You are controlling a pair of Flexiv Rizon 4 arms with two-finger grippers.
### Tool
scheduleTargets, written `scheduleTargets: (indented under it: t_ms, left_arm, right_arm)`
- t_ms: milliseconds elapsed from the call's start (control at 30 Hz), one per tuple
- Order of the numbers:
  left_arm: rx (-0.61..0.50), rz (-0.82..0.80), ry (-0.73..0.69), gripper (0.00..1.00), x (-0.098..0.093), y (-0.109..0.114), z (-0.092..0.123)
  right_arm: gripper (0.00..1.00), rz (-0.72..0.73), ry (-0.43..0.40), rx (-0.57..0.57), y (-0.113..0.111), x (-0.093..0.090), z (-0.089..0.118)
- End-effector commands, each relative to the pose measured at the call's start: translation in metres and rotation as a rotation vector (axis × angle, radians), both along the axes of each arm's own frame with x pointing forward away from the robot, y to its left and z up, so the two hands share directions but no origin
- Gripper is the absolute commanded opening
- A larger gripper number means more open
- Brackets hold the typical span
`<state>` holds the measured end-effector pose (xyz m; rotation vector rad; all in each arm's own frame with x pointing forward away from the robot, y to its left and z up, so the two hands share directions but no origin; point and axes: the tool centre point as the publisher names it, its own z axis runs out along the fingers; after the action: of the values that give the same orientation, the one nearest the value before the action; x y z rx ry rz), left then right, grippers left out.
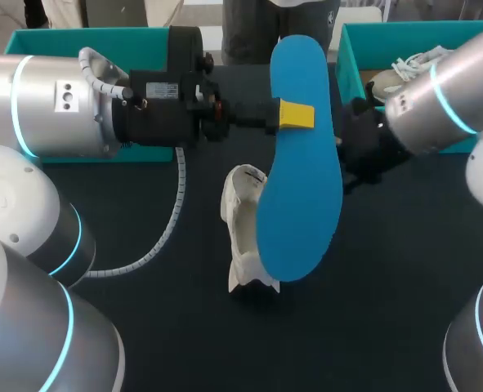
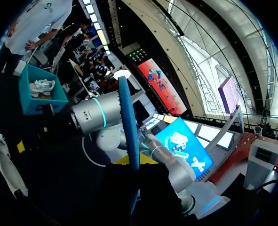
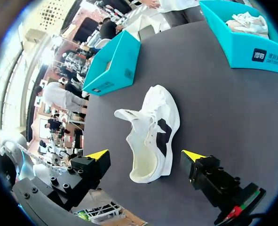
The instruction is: Take the shoe out of the shoebox, open the shoe tongue, remove and reinsert the insole, then place the shoe into the shoebox
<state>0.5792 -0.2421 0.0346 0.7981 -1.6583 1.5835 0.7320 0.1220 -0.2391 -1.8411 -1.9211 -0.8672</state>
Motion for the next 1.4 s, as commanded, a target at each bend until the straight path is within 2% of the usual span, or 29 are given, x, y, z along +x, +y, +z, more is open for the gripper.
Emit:
scheduleTargets:
  t_ms: [33, 300, 467, 533, 900, 933, 1000, 1167, 1400]
  left_arm:
    - [-0.001, 0.004, 0.000, 0.00, -0.003, 0.000, 0.000]
    - [-0.001, 0.004, 0.000, 0.00, -0.003, 0.000, 0.000]
    - [-0.001, 0.004, 0.000, 0.00, -0.003, 0.000, 0.000]
    - [-0.001, 0.004, 0.000, 0.00, -0.003, 0.000, 0.000]
    - [-0.001, 0.004, 0.000, 0.00, -0.003, 0.000, 0.000]
    - [-0.001, 0.004, 0.000, 0.00, -0.003, 0.000, 0.000]
    - [-0.001, 0.004, 0.000, 0.00, -0.003, 0.000, 0.000]
    - [-0.001, 0.004, 0.000, 0.00, -0.003, 0.000, 0.000]
    - [-0.001, 0.004, 0.000, 0.00, -0.003, 0.000, 0.000]
  right_arm:
    - [1.00, 0.021, -0.025, 0.333, -0.024, -0.010, 0.010]
    - [1.00, 0.066, 0.002, 0.505, -0.025, -0.004, 0.041]
    - [1.00, 0.010, 0.058, 0.538, -0.020, -0.002, 0.056]
    - [1.00, -0.026, 0.073, 0.590, -0.017, 0.000, 0.062]
    - [1.00, -0.026, 0.073, 0.590, -0.017, 0.000, 0.062]
    - [1.00, -0.010, 0.051, 0.634, -0.012, 0.000, 0.064]
    - [1.00, 0.015, 0.024, 0.630, -0.002, 0.001, 0.069]
    - [1.00, 0.027, -0.004, 0.724, 0.011, 0.000, 0.082]
    - [1.00, 0.066, 0.017, 0.681, 0.023, -0.006, 0.105]
